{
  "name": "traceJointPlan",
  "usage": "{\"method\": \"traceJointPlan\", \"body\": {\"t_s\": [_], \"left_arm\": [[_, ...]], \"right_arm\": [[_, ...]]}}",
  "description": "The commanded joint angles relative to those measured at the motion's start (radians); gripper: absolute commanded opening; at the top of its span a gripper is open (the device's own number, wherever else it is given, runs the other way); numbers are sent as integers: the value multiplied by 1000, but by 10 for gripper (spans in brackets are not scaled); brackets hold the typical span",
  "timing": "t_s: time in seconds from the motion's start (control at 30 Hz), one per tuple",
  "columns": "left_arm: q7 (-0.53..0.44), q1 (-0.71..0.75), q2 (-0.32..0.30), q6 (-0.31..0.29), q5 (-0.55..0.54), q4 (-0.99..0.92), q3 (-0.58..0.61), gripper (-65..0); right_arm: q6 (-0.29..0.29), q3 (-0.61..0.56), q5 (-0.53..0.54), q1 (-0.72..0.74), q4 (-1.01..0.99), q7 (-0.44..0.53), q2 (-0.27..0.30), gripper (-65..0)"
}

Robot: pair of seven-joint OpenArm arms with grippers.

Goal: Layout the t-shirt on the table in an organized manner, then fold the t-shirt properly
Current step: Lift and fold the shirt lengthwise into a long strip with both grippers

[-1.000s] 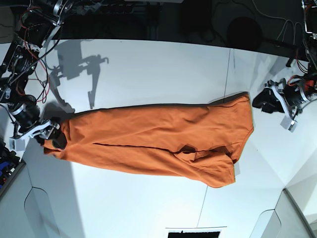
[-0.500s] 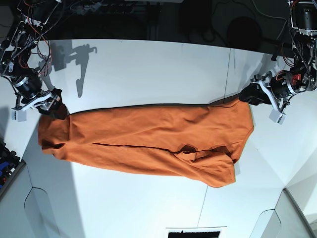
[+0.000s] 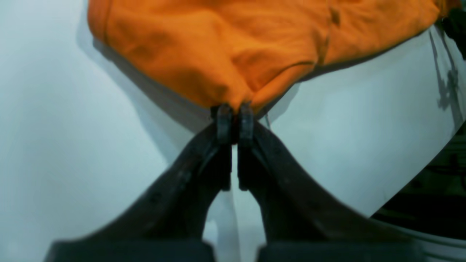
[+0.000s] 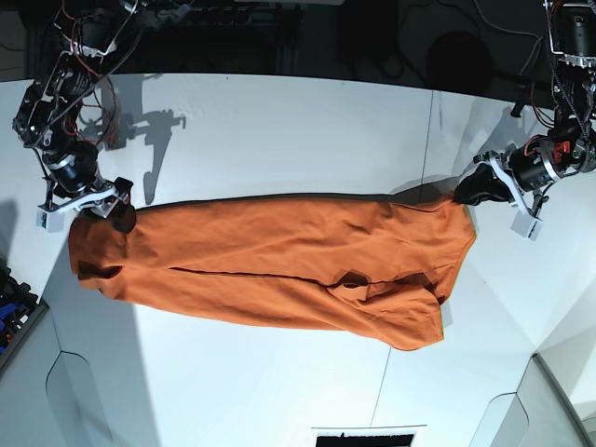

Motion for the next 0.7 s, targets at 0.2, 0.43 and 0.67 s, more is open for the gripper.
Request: {"method": "traceJointPlan", "body": {"t_s": [0.2, 0.43, 0.67], "left_arm": [[4, -16, -20, -12, -23, 23, -8, -650], [91, -15, -89, -12, -114, 56, -21, -650], [122, -14, -163, -12, -205, 195, -208, -650]], "right_arm": [[41, 1, 73, 35, -67, 20, 9, -591], [101, 1, 254, -4, 45, -164, 10, -650], [107, 40, 297, -103, 314, -156, 10, -650]]}}
